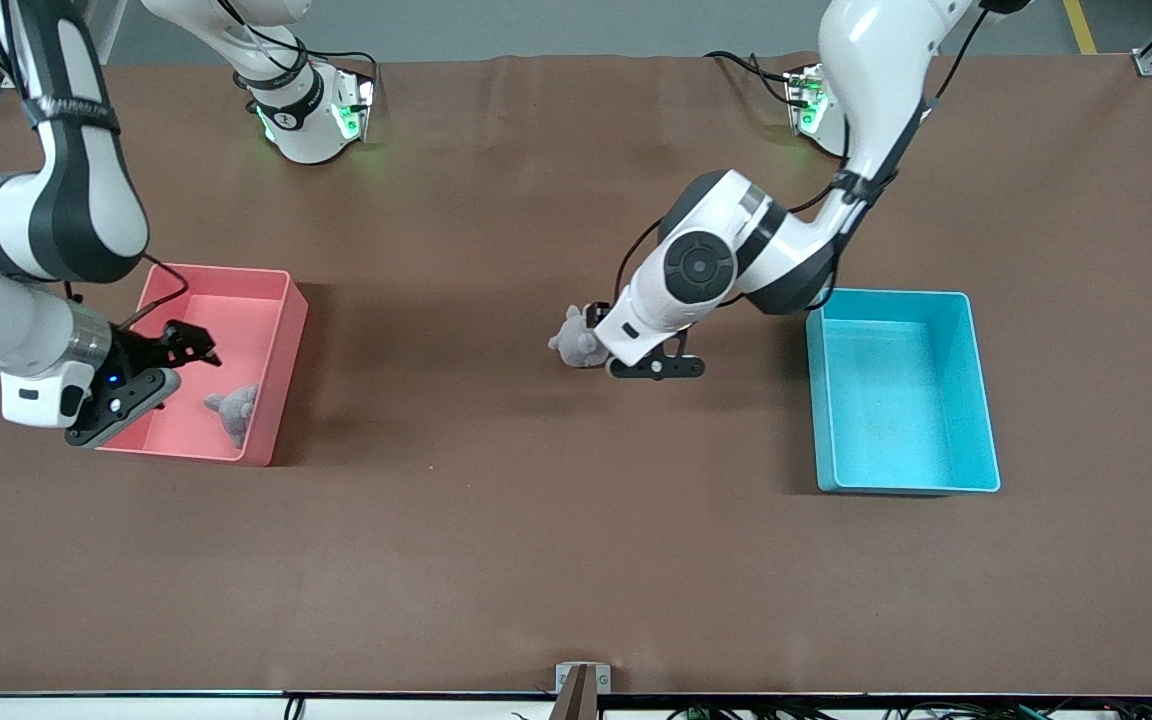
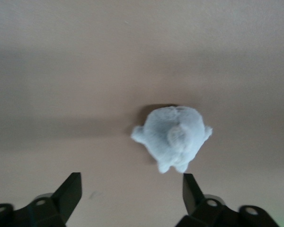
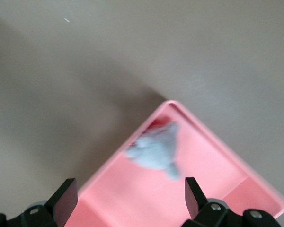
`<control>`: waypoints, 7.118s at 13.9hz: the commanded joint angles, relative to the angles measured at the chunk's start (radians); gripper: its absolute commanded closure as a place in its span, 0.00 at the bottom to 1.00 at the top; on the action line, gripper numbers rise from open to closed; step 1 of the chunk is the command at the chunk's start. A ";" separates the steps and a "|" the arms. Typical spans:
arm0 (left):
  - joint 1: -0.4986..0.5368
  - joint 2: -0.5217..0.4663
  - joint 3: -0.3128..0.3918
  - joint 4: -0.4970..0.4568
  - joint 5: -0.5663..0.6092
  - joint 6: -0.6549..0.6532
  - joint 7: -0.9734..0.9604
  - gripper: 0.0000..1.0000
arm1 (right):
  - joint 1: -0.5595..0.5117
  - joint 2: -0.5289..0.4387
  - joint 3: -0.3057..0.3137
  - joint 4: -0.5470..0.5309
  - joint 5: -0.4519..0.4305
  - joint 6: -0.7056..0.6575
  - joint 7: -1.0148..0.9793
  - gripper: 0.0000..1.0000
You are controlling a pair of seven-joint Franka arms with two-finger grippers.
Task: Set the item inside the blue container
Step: 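Grasp the plush with the left gripper while the right gripper reaches the box, then drop the plush into the blue box while the right gripper grasps another, then carry the second grey plush to the table middle and release it, then grasp the plush with the left gripper while the right gripper withdraws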
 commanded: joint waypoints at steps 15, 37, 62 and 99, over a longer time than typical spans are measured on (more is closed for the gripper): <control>-0.117 0.162 0.015 0.030 0.148 0.247 -0.194 0.31 | -0.097 0.140 0.034 -0.260 0.176 0.440 -0.286 0.00; 0.260 -0.196 0.018 0.012 0.231 -0.233 0.361 1.00 | -0.087 0.190 0.050 -0.240 0.251 0.439 -0.289 0.95; 0.638 -0.205 -0.225 0.093 0.260 -0.422 0.375 0.00 | 0.286 -0.070 0.042 0.180 -0.028 -0.442 0.641 0.99; 0.345 -0.003 -0.271 -0.116 0.169 0.095 -0.211 0.00 | 0.599 -0.308 0.033 0.004 -0.013 -0.363 1.311 0.00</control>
